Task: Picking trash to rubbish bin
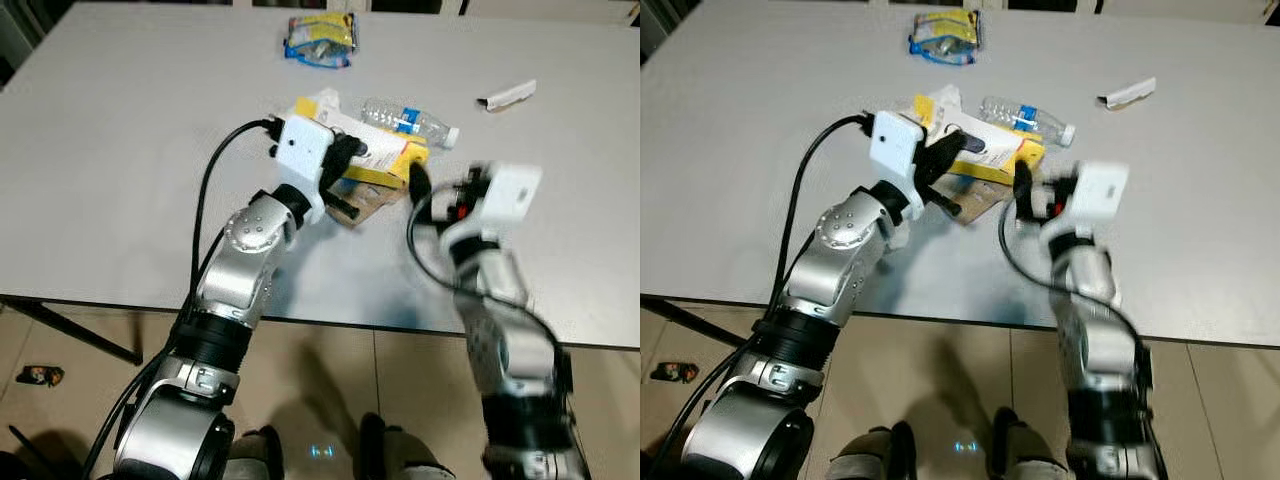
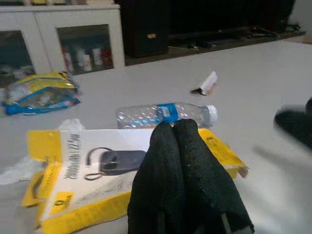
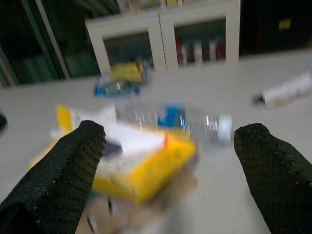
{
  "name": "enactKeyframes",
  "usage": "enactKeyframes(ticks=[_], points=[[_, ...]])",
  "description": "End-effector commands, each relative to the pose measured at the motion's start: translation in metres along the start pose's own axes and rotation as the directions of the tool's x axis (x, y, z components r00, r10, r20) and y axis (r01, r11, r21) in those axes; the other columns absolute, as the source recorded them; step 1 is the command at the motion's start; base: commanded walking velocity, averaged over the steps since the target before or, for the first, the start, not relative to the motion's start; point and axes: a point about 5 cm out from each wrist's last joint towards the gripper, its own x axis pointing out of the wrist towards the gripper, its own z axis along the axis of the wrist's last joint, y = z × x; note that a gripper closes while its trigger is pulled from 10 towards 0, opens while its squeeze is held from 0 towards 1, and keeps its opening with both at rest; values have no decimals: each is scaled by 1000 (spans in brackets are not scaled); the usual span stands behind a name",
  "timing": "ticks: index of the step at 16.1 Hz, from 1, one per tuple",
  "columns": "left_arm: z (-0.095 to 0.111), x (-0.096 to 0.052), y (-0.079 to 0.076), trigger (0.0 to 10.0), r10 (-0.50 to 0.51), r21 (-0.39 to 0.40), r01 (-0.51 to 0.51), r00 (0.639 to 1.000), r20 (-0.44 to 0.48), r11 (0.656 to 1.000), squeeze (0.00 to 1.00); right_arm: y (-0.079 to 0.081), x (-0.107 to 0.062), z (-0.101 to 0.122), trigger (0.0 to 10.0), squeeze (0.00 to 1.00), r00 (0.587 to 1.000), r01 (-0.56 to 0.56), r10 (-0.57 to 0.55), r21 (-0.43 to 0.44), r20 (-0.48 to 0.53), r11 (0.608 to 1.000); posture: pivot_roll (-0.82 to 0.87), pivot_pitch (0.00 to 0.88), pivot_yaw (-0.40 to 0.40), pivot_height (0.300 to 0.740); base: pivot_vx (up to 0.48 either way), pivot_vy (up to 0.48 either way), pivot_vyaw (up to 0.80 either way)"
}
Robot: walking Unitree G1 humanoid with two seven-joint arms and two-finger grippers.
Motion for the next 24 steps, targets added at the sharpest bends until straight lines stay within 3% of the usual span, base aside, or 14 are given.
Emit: enactKeyframes(ticks=[1, 3, 6, 8, 9, 12, 24], points=[[-2, -4, 11, 10000, 65, 8, -65, 998, 6, 998, 0, -2, 5, 7, 10000, 0, 1000, 11, -12, 17, 19, 1000, -42, 91, 22, 740, 0, 0, 0], [1, -12, 29, 10000, 162, 3, -162, 986, 26, 987, 0, -2, 12, 12, 10000, 0, 999, 7, -7, 16, 40, 1000, -34, 64, 20, 740, 0, 0, 0], [1, -23, 40, 10000, 241, 52, -242, 970, 19, 969, 0, -3, 13, 9, 10000, 0, 1000, 2, -3, 15, 27, 1000, -26, 44, 15, 740, 0, 0, 0], [1, -37, 27, 10000, 216, 61, -217, 976, 24, 974, 0, -6, 9, 1, 10000, 0, 1000, 5, -5, 12, -4, 1000, -19, 34, 14, 740, 0, 0, 0], [-5, -42, 18, 10000, 169, 42, -168, 986, -1, 985, 1000, -7, 8, -4, 10000, 0, 1000, 7, -7, 16, -20, 1000, -14, 32, 11, 740, 0, 0, 0], [-19, -58, 10, 10000, 175, 13, -175, 982, -71, 984, 1000, -8, 7, -14, 10000, 0, 999, 8, -7, 15, -52, 1000, -8, 31, 12, 740, 0, 0, 0], [-21, -100, -2, 10000, 230, 40, -227, 952, -202, 973, 1000, -4, -20, -66, 10000, 0, 969, -52, 58, 29, -238, 998, 17, 87, 5, 740, 0, 0, 0]])
